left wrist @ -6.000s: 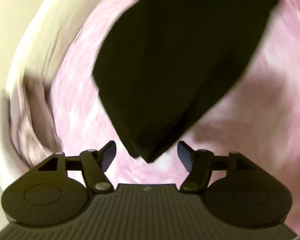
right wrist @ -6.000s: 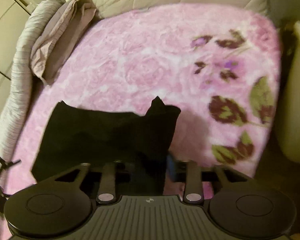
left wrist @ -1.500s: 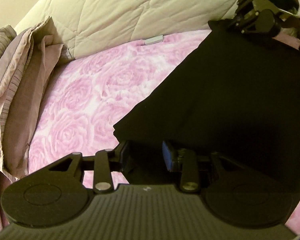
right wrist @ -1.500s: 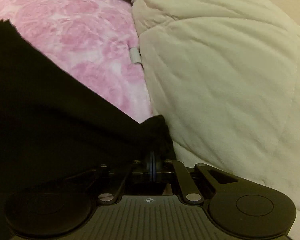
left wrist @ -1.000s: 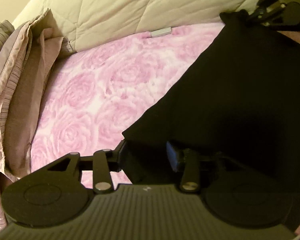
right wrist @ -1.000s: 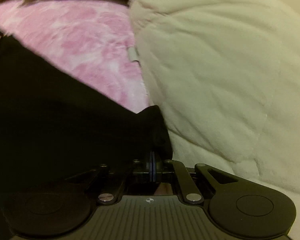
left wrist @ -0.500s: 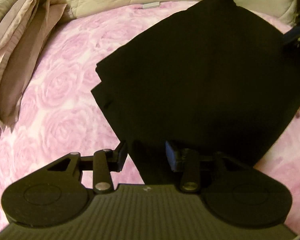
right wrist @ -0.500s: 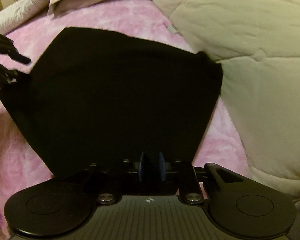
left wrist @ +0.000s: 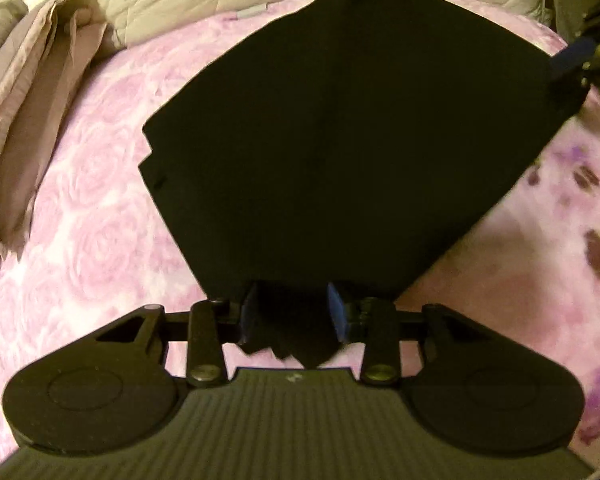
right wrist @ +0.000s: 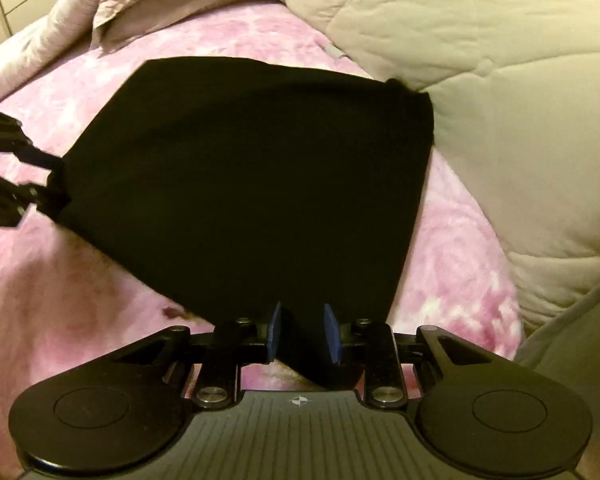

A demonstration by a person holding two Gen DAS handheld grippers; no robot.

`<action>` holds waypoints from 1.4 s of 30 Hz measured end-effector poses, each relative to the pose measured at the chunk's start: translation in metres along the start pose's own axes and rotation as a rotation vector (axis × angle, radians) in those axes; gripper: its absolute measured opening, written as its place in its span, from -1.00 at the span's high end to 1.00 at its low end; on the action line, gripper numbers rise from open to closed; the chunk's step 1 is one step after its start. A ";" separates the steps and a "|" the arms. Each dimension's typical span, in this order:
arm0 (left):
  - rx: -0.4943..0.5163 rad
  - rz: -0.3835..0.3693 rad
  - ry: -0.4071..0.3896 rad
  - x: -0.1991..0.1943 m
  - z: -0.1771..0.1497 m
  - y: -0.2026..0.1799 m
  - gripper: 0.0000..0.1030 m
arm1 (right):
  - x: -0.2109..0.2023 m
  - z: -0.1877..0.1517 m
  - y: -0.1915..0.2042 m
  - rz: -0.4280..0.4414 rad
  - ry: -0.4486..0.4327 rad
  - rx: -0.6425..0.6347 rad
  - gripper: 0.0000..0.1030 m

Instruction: Fold clothes

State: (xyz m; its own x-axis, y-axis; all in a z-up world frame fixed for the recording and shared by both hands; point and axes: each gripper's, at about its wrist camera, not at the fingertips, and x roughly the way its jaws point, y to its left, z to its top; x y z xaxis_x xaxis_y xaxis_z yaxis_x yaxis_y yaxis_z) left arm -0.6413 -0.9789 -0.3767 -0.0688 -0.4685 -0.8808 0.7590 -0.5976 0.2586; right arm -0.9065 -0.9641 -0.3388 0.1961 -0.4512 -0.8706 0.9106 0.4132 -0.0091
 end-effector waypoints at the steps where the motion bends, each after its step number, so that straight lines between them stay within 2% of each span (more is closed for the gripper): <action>1: -0.012 0.001 0.001 -0.001 0.001 0.002 0.30 | -0.006 0.001 0.001 -0.003 -0.008 0.004 0.47; 5: -0.071 0.021 -0.002 -0.018 -0.004 0.006 0.31 | -0.027 0.001 0.008 -0.007 -0.032 -0.013 0.46; 8: -0.088 0.011 0.040 -0.015 -0.007 0.001 0.31 | -0.010 -0.003 0.016 0.015 0.040 -0.016 0.43; 11: -0.124 0.021 0.073 -0.022 0.000 -0.001 0.31 | -0.011 0.000 0.016 0.010 0.049 0.022 0.39; 13: -0.203 0.019 0.078 -0.035 0.004 0.001 0.20 | -0.021 0.007 0.014 0.003 0.044 0.052 0.27; 14: -0.245 0.017 0.082 -0.042 0.006 0.002 0.15 | -0.025 0.010 0.012 -0.002 0.043 0.068 0.05; 15: -0.289 0.016 0.087 -0.049 0.005 0.002 0.04 | -0.029 0.014 0.010 -0.007 0.042 0.083 -0.18; 18: -0.404 0.011 0.087 -0.070 0.000 -0.002 -0.42 | -0.045 0.019 0.007 -0.002 0.040 0.128 -0.42; 19: -0.442 0.007 0.085 -0.078 -0.003 -0.003 -0.59 | -0.052 0.020 0.006 -0.002 0.041 0.141 -0.43; 21: -0.517 -0.015 0.084 -0.088 -0.004 -0.002 -0.76 | -0.065 0.023 0.005 -0.001 0.042 0.165 -0.46; 27: -0.699 -0.043 0.055 -0.138 -0.010 0.000 -0.81 | -0.107 0.025 0.013 -0.005 0.027 0.235 -0.48; 29: -0.709 -0.036 0.034 -0.155 -0.013 -0.002 -0.82 | -0.124 0.022 0.018 -0.008 0.020 0.269 -0.48; 32: -0.676 -0.039 -0.012 -0.177 -0.019 -0.007 -0.98 | -0.151 0.016 0.032 -0.036 -0.004 0.311 -0.48; 36: -0.609 -0.052 -0.059 -0.215 -0.035 -0.022 -0.98 | -0.188 0.003 0.067 -0.082 -0.037 0.325 -0.48; 40: -0.621 -0.080 -0.108 -0.256 -0.058 -0.033 -0.98 | -0.226 -0.011 0.101 -0.129 -0.069 0.339 -0.48; 42: -0.633 -0.065 -0.129 -0.275 -0.068 -0.036 -0.98 | -0.244 -0.016 0.117 -0.150 -0.083 0.352 -0.48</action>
State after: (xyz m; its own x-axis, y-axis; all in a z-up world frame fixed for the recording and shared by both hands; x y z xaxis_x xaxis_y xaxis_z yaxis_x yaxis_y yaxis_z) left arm -0.6054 -0.7843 -0.1708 -0.1748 -0.5421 -0.8219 0.9828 -0.1468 -0.1121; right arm -0.8534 -0.7931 -0.1353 0.0669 -0.5546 -0.8294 0.9977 0.0477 0.0486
